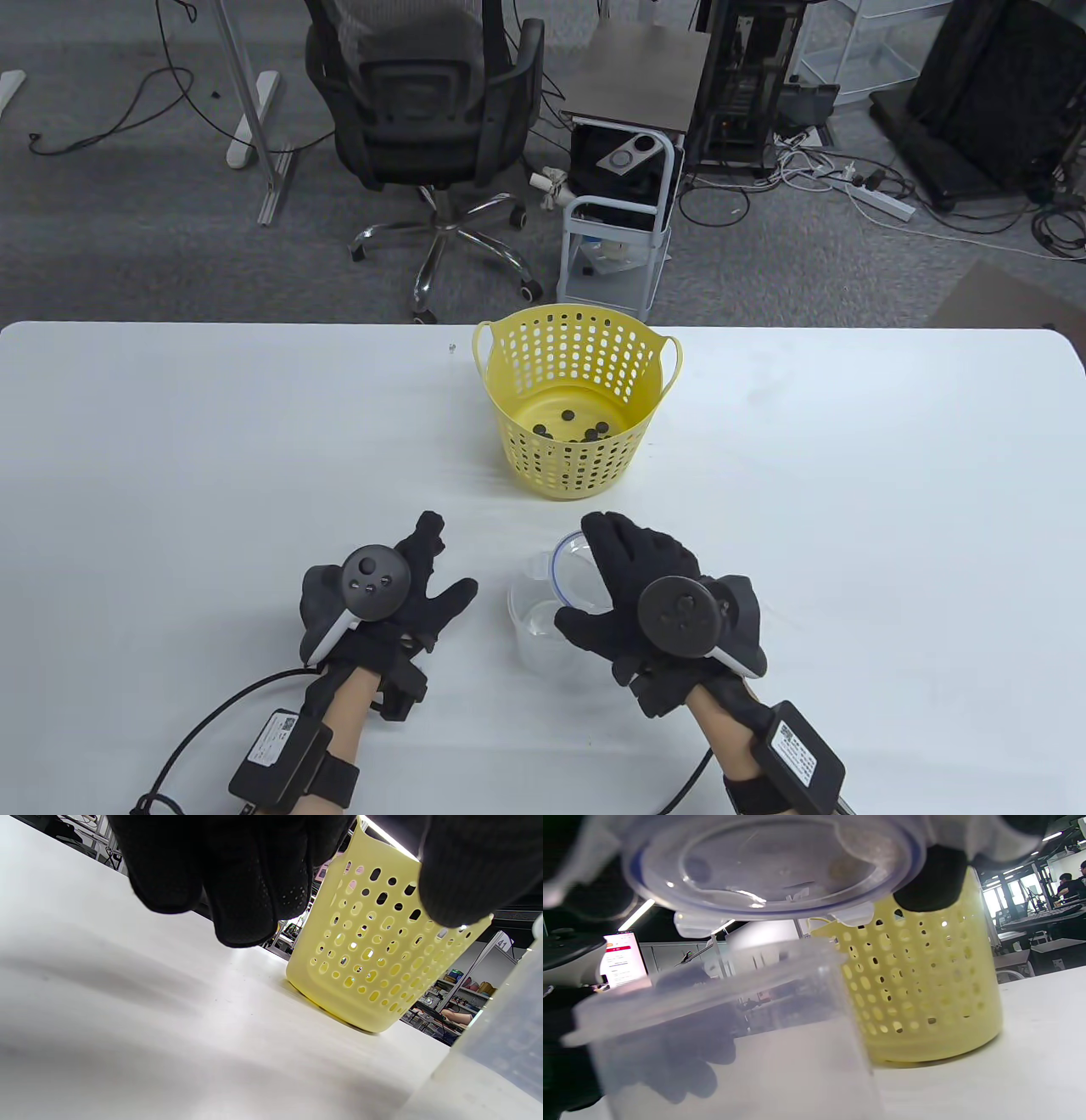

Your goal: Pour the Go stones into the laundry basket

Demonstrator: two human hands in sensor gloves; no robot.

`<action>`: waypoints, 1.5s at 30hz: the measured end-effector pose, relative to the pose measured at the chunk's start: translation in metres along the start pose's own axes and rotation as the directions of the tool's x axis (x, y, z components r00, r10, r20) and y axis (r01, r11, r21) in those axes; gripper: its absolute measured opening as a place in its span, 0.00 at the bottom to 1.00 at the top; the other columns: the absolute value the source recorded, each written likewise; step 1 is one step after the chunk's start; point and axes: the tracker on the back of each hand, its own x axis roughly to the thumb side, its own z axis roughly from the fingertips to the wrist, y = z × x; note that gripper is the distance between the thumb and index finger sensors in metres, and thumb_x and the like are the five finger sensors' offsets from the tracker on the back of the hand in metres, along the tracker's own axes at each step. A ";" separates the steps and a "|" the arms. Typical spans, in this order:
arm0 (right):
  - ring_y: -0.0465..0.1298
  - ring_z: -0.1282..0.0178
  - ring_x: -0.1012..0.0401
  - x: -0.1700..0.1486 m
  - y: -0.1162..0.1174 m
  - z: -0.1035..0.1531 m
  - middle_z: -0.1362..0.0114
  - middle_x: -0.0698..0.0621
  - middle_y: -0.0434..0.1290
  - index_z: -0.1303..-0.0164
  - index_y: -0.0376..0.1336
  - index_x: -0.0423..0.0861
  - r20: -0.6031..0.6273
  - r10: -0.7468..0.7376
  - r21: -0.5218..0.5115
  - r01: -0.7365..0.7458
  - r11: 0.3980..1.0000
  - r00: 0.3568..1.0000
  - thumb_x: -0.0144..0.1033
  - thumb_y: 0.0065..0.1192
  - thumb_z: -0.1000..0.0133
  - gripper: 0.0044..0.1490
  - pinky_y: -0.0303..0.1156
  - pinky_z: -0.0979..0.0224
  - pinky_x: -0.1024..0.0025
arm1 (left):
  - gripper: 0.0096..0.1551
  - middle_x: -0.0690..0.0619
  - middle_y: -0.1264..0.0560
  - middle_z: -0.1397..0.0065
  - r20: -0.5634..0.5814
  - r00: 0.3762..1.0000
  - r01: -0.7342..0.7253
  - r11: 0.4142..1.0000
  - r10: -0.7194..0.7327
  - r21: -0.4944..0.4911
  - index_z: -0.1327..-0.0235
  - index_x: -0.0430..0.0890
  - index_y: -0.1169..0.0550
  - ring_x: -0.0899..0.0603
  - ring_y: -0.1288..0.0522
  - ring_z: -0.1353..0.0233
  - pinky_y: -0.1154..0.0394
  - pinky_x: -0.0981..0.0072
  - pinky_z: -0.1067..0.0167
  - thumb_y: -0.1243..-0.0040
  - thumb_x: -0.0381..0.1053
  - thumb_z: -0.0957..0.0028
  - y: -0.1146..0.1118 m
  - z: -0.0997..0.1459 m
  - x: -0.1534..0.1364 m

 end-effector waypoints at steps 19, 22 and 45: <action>0.73 0.34 0.28 0.028 0.024 0.000 0.21 0.40 0.67 0.23 0.57 0.46 0.086 0.111 0.028 -0.114 0.993 0.990 0.77 0.75 0.60 0.65 0.65 0.33 0.28 | 0.39 0.59 0.24 0.24 0.033 0.981 -0.194 0.978 0.192 0.078 0.27 0.61 0.31 0.46 0.17 0.31 0.23 0.46 0.36 0.40 0.73 0.51 0.007 0.005 0.005; 0.72 0.33 0.28 0.027 0.027 0.001 0.21 0.40 0.66 0.23 0.57 0.46 0.091 0.129 0.037 -0.133 0.990 0.987 0.77 0.74 0.60 0.65 0.65 0.33 0.28 | 0.39 0.59 0.24 0.23 0.042 0.968 -0.251 0.966 0.248 0.059 0.27 0.62 0.30 0.46 0.18 0.29 0.23 0.46 0.35 0.42 0.75 0.52 0.007 0.006 0.007; 0.73 0.32 0.31 -0.049 0.038 0.010 0.22 0.34 0.65 0.24 0.55 0.40 -0.256 -0.367 -0.017 0.375 0.927 0.894 0.62 0.56 0.46 0.49 0.68 0.35 0.33 | 0.50 0.52 0.41 0.13 0.052 0.927 -0.363 0.923 0.372 -0.126 0.20 0.55 0.43 0.38 0.36 0.17 0.30 0.43 0.29 0.49 0.79 0.50 -0.033 0.018 0.058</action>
